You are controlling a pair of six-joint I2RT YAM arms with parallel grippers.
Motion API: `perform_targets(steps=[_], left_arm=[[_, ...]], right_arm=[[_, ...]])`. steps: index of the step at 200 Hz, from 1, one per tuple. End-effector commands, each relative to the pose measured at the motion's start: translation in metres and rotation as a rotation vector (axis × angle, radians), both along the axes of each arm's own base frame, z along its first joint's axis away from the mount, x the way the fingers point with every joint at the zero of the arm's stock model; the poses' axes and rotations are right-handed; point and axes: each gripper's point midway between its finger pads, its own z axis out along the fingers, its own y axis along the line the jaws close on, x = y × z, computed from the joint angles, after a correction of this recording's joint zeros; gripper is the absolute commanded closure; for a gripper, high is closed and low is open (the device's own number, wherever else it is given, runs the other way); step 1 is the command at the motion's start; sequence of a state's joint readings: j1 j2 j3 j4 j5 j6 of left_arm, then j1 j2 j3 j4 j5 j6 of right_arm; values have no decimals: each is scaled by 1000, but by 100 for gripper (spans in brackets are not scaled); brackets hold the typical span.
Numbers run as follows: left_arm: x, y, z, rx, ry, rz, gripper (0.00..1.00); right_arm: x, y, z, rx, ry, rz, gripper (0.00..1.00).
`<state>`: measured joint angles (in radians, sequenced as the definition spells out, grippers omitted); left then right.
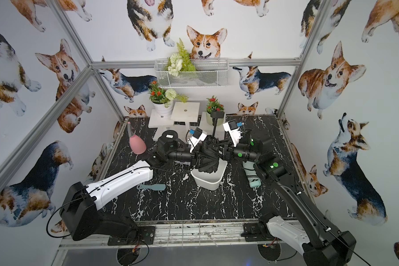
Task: Put the umbrella into the storage box
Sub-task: Adjust the umbrella.
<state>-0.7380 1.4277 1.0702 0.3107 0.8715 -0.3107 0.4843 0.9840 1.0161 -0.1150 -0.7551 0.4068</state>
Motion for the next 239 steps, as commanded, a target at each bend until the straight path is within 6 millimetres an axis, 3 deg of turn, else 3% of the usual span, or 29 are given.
perform_targets(steps=[1,11,21,45,72,98,134,151,193,239], left_arm=[[11,8,2,11,-19,99,62],[11,11,3,23,-24,118,69],[12,15,6,35,-28,141,73],[28,29,1,119,-19,288,83],[41,48,-7,217,-90,410,88],[39,53,-22,303,-156,396,90],[33,47,-37,346,-173,318,100],[28,44,-42,356,-181,266,100],[16,42,-48,381,-190,184,100],[8,41,-45,369,-190,145,100]], right_arm=[[-2,-3,21,40,-94,-13,52],[0,-7,19,14,-111,-43,32],[2,-12,18,-8,-122,-85,27],[5,-31,22,-52,-155,-195,24],[2,-48,43,-47,-196,-270,25],[-2,-51,63,-37,-213,-278,36],[3,-53,82,-21,-224,-307,75],[7,-53,88,-23,-223,-316,85],[24,-52,100,-34,-213,-344,90],[44,-49,93,-48,-162,-341,90]])
